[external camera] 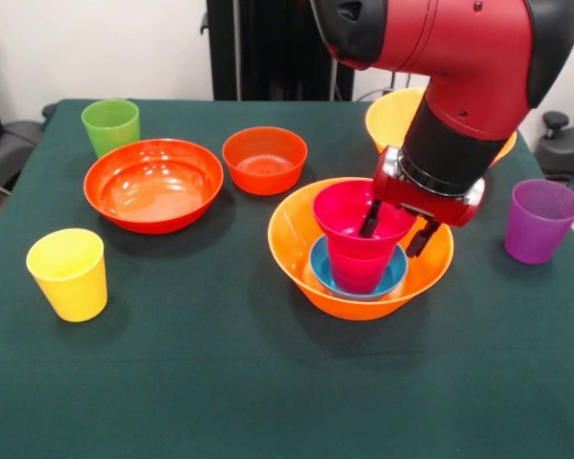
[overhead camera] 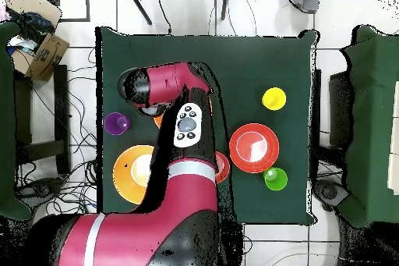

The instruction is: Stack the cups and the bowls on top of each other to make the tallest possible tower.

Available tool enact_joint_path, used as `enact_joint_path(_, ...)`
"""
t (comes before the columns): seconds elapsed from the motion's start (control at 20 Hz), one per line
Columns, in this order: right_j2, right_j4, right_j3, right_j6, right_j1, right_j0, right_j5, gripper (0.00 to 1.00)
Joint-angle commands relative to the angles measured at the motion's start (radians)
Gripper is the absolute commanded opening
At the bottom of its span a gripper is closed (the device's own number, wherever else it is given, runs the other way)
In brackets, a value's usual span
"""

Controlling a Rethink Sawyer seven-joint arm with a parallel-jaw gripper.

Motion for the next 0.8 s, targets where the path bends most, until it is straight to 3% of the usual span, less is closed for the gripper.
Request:
enact_joint_path(0.05,0.075,0.014,0.129,0.035,-0.016,-0.011,-0.051,1.00)
enact_joint_path(0.35,0.083,0.030,0.210,0.026,-0.097,-0.009,-0.068,1.00)
enact_joint_path(0.8,0.091,0.038,0.192,0.007,-0.132,-0.011,-0.010,1.00)
